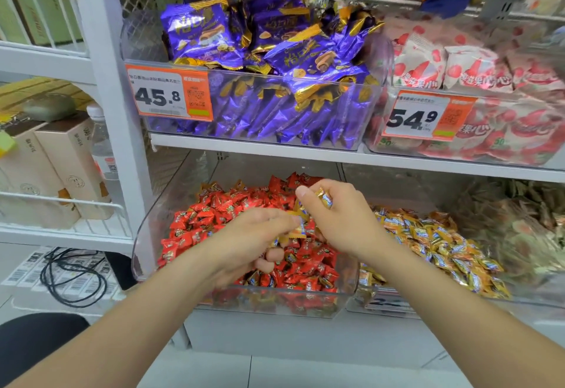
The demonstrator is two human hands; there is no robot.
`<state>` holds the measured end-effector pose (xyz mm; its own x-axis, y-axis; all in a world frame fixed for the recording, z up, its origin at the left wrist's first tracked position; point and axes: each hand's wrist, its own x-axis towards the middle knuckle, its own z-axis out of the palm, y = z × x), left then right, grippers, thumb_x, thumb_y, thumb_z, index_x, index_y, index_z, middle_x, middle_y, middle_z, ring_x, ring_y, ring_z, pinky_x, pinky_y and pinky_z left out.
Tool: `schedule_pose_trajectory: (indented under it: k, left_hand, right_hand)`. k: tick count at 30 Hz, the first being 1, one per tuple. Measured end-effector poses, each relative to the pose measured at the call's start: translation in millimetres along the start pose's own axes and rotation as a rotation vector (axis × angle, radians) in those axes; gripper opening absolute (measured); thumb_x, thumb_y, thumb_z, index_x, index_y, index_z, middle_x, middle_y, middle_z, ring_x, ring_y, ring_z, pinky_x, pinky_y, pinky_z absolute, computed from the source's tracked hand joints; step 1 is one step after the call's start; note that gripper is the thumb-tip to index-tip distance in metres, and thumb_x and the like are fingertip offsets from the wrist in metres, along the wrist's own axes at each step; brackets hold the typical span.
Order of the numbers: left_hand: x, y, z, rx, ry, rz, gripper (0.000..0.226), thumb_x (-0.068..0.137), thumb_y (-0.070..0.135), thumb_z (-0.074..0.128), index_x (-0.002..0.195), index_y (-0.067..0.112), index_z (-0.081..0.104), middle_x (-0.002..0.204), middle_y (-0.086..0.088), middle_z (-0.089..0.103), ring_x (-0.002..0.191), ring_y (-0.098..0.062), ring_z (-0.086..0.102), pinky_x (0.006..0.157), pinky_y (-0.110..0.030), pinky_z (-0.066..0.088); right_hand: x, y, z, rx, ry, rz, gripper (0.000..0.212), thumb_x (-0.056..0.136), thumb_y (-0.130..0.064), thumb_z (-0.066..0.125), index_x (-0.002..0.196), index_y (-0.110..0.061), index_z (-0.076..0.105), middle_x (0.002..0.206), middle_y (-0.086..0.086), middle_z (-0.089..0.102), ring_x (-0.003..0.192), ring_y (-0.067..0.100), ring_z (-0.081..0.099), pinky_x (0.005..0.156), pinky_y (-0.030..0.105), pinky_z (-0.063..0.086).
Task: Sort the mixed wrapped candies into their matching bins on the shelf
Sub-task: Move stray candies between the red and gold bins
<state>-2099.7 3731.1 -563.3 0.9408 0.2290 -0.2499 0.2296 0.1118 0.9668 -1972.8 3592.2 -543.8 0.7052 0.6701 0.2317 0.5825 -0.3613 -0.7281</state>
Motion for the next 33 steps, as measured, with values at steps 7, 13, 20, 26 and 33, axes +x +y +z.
schedule_pose_trajectory:
  k: [7,13,20,26,33]
  left_hand:
    - [3,-4,34,0.211,0.043,0.137,0.021,0.104,0.038,0.063,0.098,0.017,0.063,0.073,-0.012,0.045,0.056,-0.019,0.037,0.046,-0.026,0.03]
    - [14,20,109,0.579,0.046,0.477,0.008,0.105,0.035,0.057,0.102,0.03,0.062,0.066,0.014,0.059,0.054,-0.007,0.047,0.053,-0.028,0.041]
    - [98,16,185,0.92,0.222,0.414,0.018,0.106,0.029,0.049,0.124,0.027,0.047,0.115,-0.005,0.051,0.101,-0.028,0.057,0.085,-0.039,0.048]
    - [109,14,172,0.973,0.038,0.34,0.038,0.104,0.022,0.048,0.141,0.027,0.056,0.139,-0.001,0.044,0.107,-0.016,0.061,0.076,-0.017,0.044]
    - [31,13,108,1.037,0.119,0.757,0.012,0.093,0.027,0.057,0.099,0.033,0.065,0.104,0.012,0.051,0.105,-0.01,0.052,0.091,-0.027,0.041]
  right_hand:
    - [-24,33,-75,0.045,-0.022,0.151,0.036,0.101,-0.05,0.063,0.083,-0.019,0.064,0.053,0.0,0.062,0.042,0.016,0.062,0.044,0.022,0.042]
    - [-32,118,-115,-0.345,0.14,0.192,0.013,0.096,-0.031,0.067,0.084,-0.027,0.069,0.077,-0.008,0.073,0.054,0.011,0.065,0.074,0.031,0.058]
    - [-34,148,-127,-0.505,-0.108,0.021,0.026,0.079,-0.053,0.068,0.1,-0.041,0.057,0.099,-0.007,0.059,0.095,0.013,0.057,0.083,0.041,0.053]
    - [-26,150,-151,-0.392,0.139,0.145,0.032,0.084,-0.046,0.076,0.108,-0.025,0.077,0.097,-0.012,0.074,0.095,0.008,0.068,0.086,0.029,0.055]
    - [-25,91,-123,-0.34,0.086,0.005,0.017,0.098,-0.031,0.062,0.102,-0.028,0.079,0.08,-0.015,0.071,0.079,0.001,0.066,0.082,0.032,0.058]
